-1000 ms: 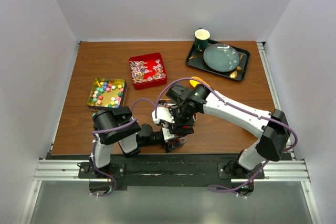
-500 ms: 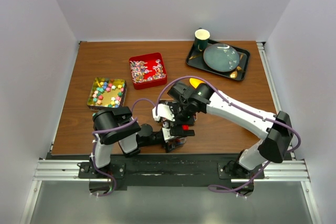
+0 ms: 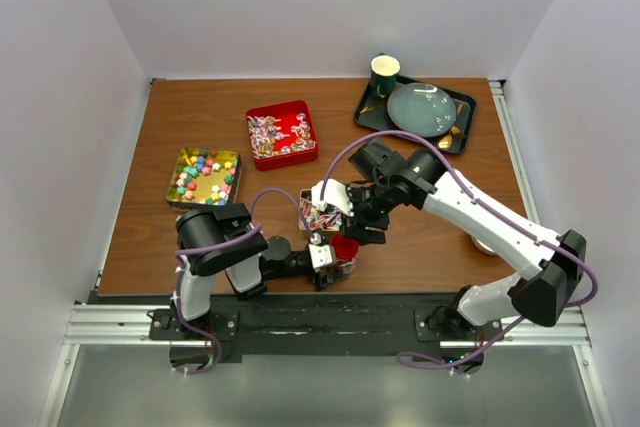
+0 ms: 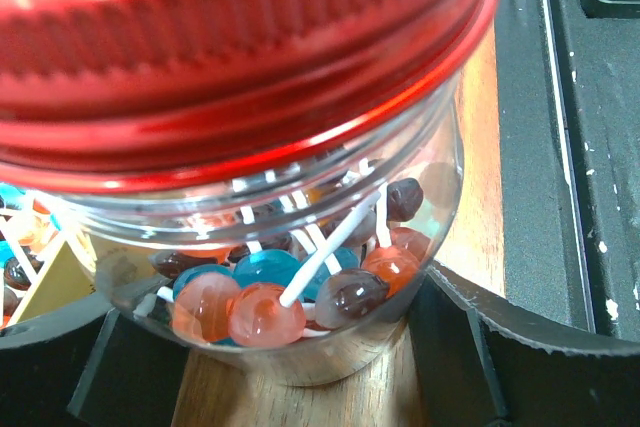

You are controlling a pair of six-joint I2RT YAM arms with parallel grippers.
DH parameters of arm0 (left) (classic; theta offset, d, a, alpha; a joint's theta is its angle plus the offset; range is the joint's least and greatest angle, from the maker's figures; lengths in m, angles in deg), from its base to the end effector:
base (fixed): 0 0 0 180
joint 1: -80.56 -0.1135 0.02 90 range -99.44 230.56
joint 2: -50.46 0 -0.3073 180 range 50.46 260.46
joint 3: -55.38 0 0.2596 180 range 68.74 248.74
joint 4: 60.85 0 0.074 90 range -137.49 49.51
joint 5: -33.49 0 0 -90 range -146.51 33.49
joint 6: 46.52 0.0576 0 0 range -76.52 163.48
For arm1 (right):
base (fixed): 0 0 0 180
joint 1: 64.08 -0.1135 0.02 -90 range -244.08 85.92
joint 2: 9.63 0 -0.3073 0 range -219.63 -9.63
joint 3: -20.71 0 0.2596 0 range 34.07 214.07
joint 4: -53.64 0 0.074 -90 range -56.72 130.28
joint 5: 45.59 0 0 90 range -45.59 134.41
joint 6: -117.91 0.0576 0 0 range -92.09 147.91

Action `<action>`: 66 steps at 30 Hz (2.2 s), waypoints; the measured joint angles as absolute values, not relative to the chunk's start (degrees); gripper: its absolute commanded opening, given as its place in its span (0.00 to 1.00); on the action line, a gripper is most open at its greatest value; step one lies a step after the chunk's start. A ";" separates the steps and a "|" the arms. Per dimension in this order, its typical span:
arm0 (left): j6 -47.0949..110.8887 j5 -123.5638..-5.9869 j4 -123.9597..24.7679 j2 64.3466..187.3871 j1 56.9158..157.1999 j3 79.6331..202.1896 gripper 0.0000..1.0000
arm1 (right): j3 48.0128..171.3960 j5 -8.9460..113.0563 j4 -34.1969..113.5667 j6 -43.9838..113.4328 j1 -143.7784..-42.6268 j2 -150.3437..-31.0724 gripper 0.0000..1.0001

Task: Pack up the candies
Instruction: Close the bottle lid on the packing bottle, then screw the bottle lid onto the packing bottle.

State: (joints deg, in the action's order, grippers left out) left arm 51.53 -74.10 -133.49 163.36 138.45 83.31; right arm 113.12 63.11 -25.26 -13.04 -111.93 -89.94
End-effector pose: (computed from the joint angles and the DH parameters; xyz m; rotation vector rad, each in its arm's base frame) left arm 0.1385 -0.2534 0.1105 1.2015 1.4283 -0.8881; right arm 0.1693 0.2146 0.3527 -1.9679 1.8782 0.4804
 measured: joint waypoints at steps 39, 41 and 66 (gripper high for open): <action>51.33 -73.86 -133.55 163.49 138.45 83.55 0.00 | 111.80 73.49 -19.27 -17.10 -115.10 -98.81 0.20; 51.36 -73.88 -133.58 163.56 138.45 83.55 0.00 | 111.80 73.15 -19.49 -17.39 -115.49 -98.75 0.21; 51.33 -73.90 -133.58 163.60 138.45 83.66 0.00 | 108.46 68.62 -20.60 -16.21 -117.11 -94.40 0.17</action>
